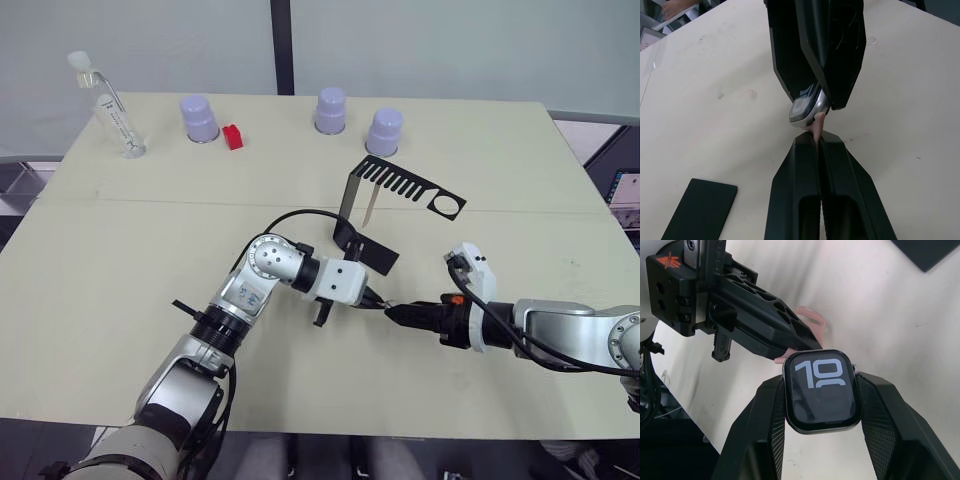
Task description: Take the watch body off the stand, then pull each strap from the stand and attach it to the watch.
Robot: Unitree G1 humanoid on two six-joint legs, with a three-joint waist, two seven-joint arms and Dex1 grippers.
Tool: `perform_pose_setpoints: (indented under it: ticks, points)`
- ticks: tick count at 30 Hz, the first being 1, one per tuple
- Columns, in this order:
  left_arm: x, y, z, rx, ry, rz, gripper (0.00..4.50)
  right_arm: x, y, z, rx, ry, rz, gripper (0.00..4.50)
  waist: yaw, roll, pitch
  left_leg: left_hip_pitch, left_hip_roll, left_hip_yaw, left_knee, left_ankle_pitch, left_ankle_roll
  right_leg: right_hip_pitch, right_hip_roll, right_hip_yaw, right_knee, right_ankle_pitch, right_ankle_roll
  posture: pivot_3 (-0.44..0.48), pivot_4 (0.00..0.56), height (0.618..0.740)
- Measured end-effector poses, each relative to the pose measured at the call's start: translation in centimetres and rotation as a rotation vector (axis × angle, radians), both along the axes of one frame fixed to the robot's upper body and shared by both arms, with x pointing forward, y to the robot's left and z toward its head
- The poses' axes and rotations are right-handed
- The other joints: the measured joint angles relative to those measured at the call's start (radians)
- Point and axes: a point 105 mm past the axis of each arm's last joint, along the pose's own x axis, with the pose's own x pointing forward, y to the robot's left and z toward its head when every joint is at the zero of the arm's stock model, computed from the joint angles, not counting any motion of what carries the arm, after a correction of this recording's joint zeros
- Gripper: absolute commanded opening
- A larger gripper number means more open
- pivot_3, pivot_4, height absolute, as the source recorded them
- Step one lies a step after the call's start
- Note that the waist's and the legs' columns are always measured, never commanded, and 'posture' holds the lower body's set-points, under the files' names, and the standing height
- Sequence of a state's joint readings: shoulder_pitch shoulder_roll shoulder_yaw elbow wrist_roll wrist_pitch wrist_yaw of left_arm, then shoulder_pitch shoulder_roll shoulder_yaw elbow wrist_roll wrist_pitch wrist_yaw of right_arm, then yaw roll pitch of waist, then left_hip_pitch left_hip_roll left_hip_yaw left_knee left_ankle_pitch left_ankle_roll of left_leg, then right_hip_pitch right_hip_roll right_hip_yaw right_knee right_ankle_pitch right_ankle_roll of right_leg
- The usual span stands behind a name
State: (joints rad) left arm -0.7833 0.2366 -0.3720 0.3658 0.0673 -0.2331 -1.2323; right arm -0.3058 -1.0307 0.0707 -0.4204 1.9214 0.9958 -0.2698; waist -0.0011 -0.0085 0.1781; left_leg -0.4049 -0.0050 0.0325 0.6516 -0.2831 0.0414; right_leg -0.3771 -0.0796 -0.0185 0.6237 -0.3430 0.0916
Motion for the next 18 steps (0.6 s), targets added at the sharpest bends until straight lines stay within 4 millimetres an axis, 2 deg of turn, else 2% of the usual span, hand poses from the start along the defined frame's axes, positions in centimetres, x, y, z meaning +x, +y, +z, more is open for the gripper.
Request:
perform_pose_setpoints:
  ticks: [18]
  points:
    - [-0.04,-0.09,-0.01,-0.001,0.0,-0.001,0.0,-0.13,-0.23,-0.01,-0.023,0.002,0.005,1.58,0.0,0.0,0.0,0.0,0.0,0.0,0.0,0.0,0.0,0.0,0.0,0.0,0.0,0.0,0.0,0.0,0.15,0.739]
